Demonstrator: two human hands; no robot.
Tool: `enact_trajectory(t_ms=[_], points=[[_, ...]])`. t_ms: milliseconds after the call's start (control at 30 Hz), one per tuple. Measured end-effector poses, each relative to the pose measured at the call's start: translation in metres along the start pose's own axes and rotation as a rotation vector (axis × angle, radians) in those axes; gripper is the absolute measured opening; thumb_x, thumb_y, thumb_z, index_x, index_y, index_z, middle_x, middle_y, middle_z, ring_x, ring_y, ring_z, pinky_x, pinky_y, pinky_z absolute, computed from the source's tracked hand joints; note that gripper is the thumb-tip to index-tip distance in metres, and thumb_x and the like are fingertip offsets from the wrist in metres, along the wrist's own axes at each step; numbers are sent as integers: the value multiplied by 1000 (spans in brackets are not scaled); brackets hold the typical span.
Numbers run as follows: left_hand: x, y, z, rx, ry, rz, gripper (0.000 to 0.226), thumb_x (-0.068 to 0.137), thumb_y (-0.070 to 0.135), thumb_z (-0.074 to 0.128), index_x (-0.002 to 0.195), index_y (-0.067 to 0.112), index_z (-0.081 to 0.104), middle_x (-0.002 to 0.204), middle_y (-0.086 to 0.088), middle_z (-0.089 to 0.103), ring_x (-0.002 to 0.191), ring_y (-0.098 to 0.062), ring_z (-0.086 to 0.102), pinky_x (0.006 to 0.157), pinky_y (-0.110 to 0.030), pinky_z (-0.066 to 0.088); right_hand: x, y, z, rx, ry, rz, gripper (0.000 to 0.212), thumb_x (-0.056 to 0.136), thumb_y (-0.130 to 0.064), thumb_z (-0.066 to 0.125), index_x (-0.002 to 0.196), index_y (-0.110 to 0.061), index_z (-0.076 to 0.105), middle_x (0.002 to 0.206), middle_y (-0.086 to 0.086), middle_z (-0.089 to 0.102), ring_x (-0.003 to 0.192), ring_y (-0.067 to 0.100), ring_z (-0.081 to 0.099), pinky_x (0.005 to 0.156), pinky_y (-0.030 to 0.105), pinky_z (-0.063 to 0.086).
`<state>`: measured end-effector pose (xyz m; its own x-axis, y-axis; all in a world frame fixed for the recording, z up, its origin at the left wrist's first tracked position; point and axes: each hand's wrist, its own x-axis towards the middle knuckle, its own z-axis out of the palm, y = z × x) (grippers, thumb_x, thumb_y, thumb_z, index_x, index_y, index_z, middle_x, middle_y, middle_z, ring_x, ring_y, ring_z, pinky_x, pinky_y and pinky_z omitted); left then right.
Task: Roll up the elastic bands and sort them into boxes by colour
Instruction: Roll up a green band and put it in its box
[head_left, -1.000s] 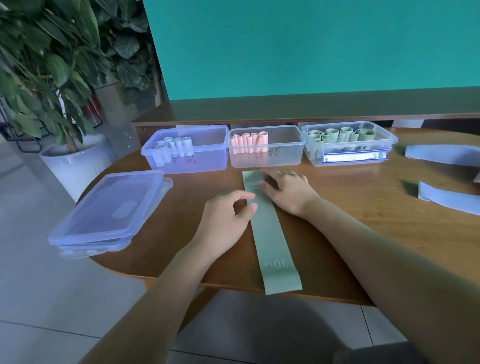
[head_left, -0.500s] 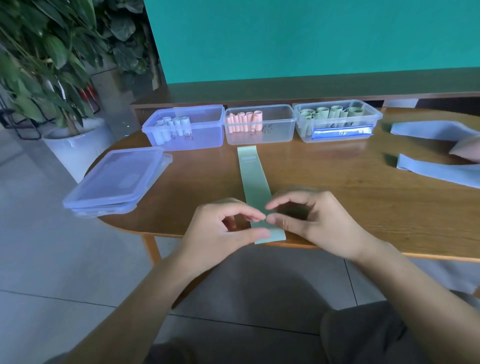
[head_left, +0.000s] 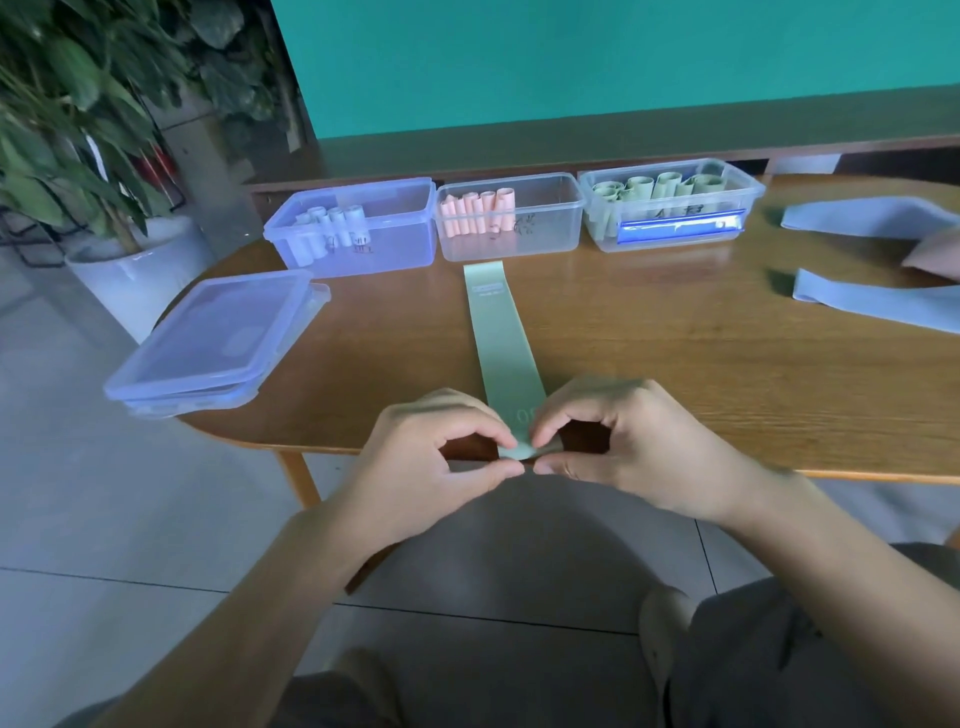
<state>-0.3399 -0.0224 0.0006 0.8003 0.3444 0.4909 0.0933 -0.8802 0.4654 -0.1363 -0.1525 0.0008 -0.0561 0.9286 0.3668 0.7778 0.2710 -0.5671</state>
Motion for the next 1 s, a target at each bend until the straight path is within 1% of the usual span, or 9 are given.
enact_trajectory(t_ms=[200, 267, 433, 533, 633, 700, 767, 867, 1000], points=[[-2, 5, 1, 42, -15, -32, 14, 86, 33, 75, 91, 22, 81, 97, 14, 71, 97, -1, 64, 82, -17, 52, 0, 0, 0, 49, 20, 16, 9, 85, -24, 81, 93, -20, 81, 102, -8, 69, 101, 10, 65, 85, 15, 46], [-2, 6, 2, 7, 16, -108, 8, 85, 30, 77, 87, 23, 80, 99, 16, 67, 99, -4, 63, 82, -13, 49, 1, 0, -1, 65, 17, 40, 8, 86, -25, 80, 91, -19, 80, 103, -7, 69, 101, 9, 65, 86, 14, 46], [2, 7, 3, -6, 23, -197, 8, 85, 31, 75, 81, 25, 78, 104, 17, 62, 104, -8, 61, 84, -19, 47, 9, 1, -3, 78, 10, 144, 12, 85, -35, 77, 85, -22, 78, 106, -13, 66, 103, 4, 62, 85, 15, 43], [5, 9, 4, -16, 12, -256, 12, 84, 36, 71, 78, 26, 76, 105, 17, 60, 104, -5, 60, 83, -13, 43, 12, 0, -7, 96, -2, 249, 16, 82, -40, 78, 78, -25, 76, 108, -17, 63, 100, 3, 61, 82, 17, 45], [10, 12, 3, -16, -12, -302, 9, 84, 30, 75, 76, 26, 74, 106, 15, 58, 101, -1, 57, 79, -6, 37, 17, 0, -11, 101, -31, 327, 19, 80, -42, 80, 75, -24, 76, 110, -19, 62, 95, 5, 61, 78, 21, 47], [13, 13, 0, -31, -28, -330, 7, 82, 28, 77, 77, 29, 72, 106, 16, 58, 101, 0, 56, 78, -5, 37, 21, 0, -13, 89, -51, 375, 22, 77, -44, 82, 72, -24, 75, 111, -22, 61, 93, 1, 60, 75, 17, 46], [16, 13, -4, -57, -61, -332, 8, 81, 29, 77, 80, 32, 70, 104, 16, 59, 101, -1, 57, 79, -8, 41, 26, 1, -14, 78, -85, 416, 24, 73, -47, 84, 70, -26, 74, 111, -24, 60, 92, -4, 57, 71, 12, 42], [17, 11, -6, -82, -115, -320, 10, 84, 25, 75, 84, 36, 72, 99, 17, 61, 99, -3, 58, 77, -9, 41, 30, 2, -15, 59, -134, 452, 26, 72, -50, 84, 70, -26, 73, 113, -26, 57, 90, -9, 54, 73, 14, 39], [14, 11, -2, -71, -107, -267, 10, 88, 19, 73, 89, 29, 74, 86, 16, 64, 88, -6, 61, 70, -12, 44, 32, -1, -15, 53, -134, 457, 21, 75, -45, 84, 71, -28, 72, 113, -25, 55, 85, -15, 51, 66, 4, 38]])
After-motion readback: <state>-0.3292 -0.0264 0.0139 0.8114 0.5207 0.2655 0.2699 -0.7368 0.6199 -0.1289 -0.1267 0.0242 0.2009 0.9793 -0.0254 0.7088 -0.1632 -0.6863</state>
